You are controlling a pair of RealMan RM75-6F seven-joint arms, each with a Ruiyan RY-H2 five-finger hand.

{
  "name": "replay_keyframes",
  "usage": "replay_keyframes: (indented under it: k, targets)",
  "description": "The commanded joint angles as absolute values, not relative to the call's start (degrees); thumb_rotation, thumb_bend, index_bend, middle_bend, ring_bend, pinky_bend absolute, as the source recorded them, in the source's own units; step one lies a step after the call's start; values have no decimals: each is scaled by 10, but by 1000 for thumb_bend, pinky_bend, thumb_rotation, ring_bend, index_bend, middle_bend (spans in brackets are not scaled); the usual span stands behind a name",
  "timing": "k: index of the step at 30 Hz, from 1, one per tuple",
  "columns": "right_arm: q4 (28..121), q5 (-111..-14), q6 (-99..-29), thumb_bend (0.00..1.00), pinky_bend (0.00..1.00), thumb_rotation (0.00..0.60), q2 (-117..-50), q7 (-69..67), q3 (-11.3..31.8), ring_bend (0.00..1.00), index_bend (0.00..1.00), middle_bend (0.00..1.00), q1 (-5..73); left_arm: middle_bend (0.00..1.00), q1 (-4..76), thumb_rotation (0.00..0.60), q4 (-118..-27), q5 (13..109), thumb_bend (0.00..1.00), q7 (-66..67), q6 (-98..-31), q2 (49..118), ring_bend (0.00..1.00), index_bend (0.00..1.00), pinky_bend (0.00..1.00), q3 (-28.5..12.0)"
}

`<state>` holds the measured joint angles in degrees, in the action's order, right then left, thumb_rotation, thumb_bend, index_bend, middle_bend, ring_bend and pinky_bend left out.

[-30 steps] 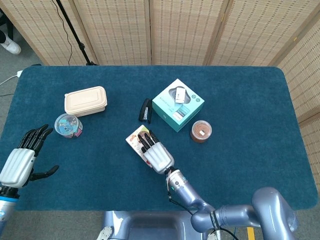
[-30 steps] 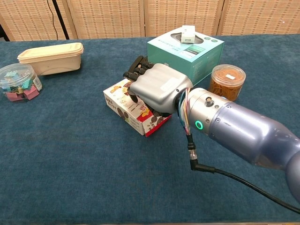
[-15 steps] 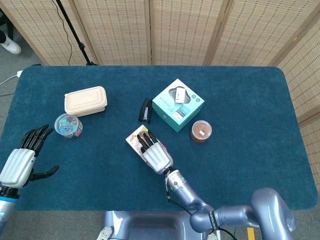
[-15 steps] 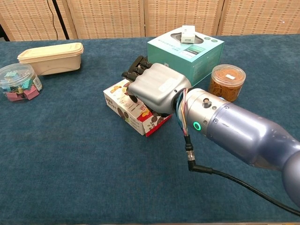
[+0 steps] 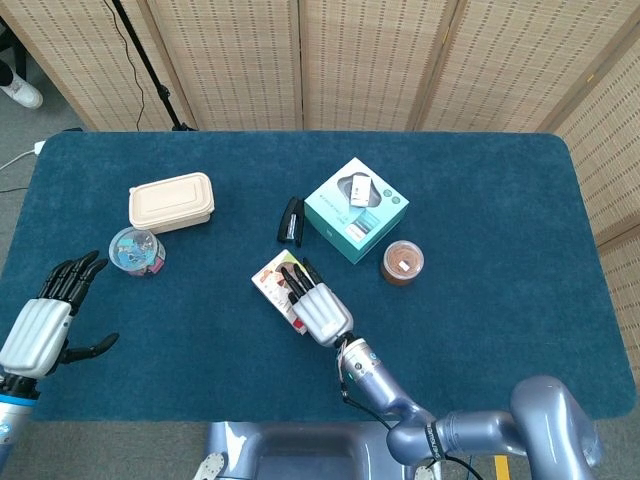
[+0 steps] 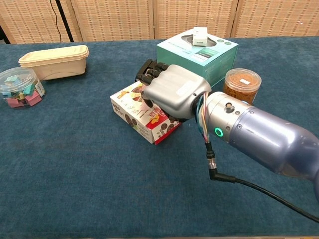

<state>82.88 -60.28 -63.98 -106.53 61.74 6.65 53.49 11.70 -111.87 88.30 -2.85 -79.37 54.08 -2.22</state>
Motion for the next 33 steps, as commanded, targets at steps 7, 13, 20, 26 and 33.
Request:
replay_keyframes:
  k: [7,13,20,26,33]
  targets:
    - [845,-612,-646,1000,0,600,-1058,615,77,0,309,0,534,0,116,600,-1119,883,193,-31,-794,539,0,0,0,-22]
    - [842,-611,-644,1000,0,600,-1061,616,79,0,308,0,533,0,116,600,-1119,884,193,-33,-794,539,0,0,0,-21]
    - [825,-607,-635,1000,0,600,-1077,613,79,0,309,0,534,0,116,600,-1118,882,193,-35,-793,538,0,0,0,-22]
    - [821,-603,-633,1000,0,600,-1080,617,86,0,309,0,537,0,116,600,-1118,883,193,-38,-793,537,0,0,0,-22]
    - [824,-599,-630,1000,0,600,-1078,620,89,0,309,0,538,0,117,600,-1119,883,193,-36,-790,537,0,0,0,-21]
